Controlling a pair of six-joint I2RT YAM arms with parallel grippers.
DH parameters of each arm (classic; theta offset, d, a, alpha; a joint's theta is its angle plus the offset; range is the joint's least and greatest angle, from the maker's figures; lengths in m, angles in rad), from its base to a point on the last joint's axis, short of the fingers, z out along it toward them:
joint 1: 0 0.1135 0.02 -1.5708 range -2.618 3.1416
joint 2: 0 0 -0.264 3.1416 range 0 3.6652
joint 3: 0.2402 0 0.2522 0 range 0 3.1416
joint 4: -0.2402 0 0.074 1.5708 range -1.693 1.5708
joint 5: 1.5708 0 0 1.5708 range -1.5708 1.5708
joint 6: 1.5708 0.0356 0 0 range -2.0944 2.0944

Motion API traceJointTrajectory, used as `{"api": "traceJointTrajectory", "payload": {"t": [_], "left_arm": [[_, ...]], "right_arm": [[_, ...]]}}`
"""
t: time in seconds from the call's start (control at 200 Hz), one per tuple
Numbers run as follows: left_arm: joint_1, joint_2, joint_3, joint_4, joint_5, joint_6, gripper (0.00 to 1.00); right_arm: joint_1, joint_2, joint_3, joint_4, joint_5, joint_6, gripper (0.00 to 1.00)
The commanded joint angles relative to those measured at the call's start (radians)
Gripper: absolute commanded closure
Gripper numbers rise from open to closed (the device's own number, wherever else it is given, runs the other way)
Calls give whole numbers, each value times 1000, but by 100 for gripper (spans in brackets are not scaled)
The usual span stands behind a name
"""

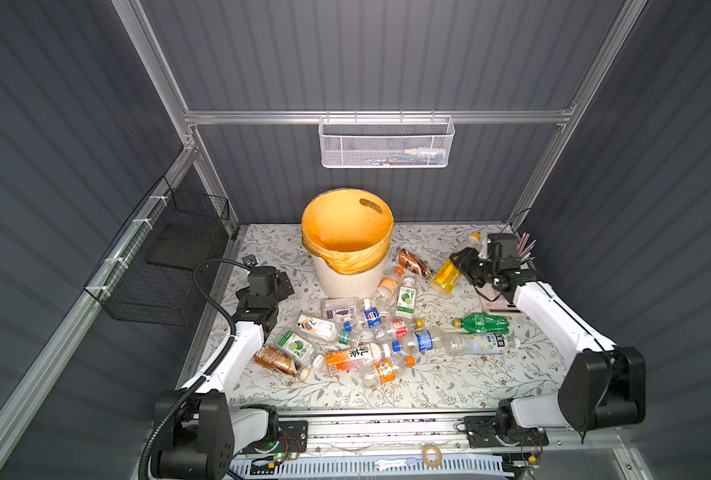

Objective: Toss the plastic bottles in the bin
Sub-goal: 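Lift the juice bottle over the bin and release it with the right gripper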

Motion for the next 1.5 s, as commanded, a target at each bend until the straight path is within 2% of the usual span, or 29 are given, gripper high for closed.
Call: {"api": "traceJointTrajectory", "payload": {"t": [0.0, 0.19, 0.255, 0.335, 0.455, 0.52, 0.61, 0.66, 0.73, 0.835, 0.855, 1.006, 1.186, 1.451, 1.491], "left_arm": [[-1, -34, -18, -39, 5, -62, 0], [-1, -76, -44, -59, 17, -101, 1], [-1, -79, -46, -68, 20, -108, 1], [-1, -79, -44, -79, 22, -117, 0], [-2, -72, -34, -93, 25, -124, 1], [-2, -63, -27, -105, 25, -128, 1], [-4, -56, -6, -142, 18, -128, 1], [-4, -62, 1, -156, 9, -127, 1], [-4, -78, 3, -166, 3, -130, 1], [-7, -107, 3, -187, -12, -150, 0], [-7, -112, 5, -192, -18, -155, 1], [-13, -152, 13, -227, -40, -175, 1], [-24, -177, 23, -268, -55, -215, 1], [-79, -192, -2, -274, -104, -281, 0], [-91, -191, -5, -273, -110, -282, 1]], "right_arm": [[-22, -27, 169, 6, -12, -80, 48], [26, 64, 427, 93, -99, -55, 47], [87, 139, 530, 99, -130, -55, 46], [165, 261, 668, 81, -239, -48, 46], [295, 463, 933, -29, -325, -100, 42], [351, 598, 1175, -227, -340, -197, 34], [378, 753, 1519, -489, -283, -324, 2], [373, 763, 1572, -539, -249, -342, 1], [364, 690, 1477, -501, -204, -361, 1], [351, 491, 1147, -312, -151, -364, 1], [347, 454, 1083, -276, -112, -359, 1], [297, 250, 746, -138, -62, -325, 1], [212, 81, 453, -103, -10, -294, 1], [85, -124, -1, -121, 95, -71, 1], [77, -148, -41, -171, 127, -45, 1]]}}
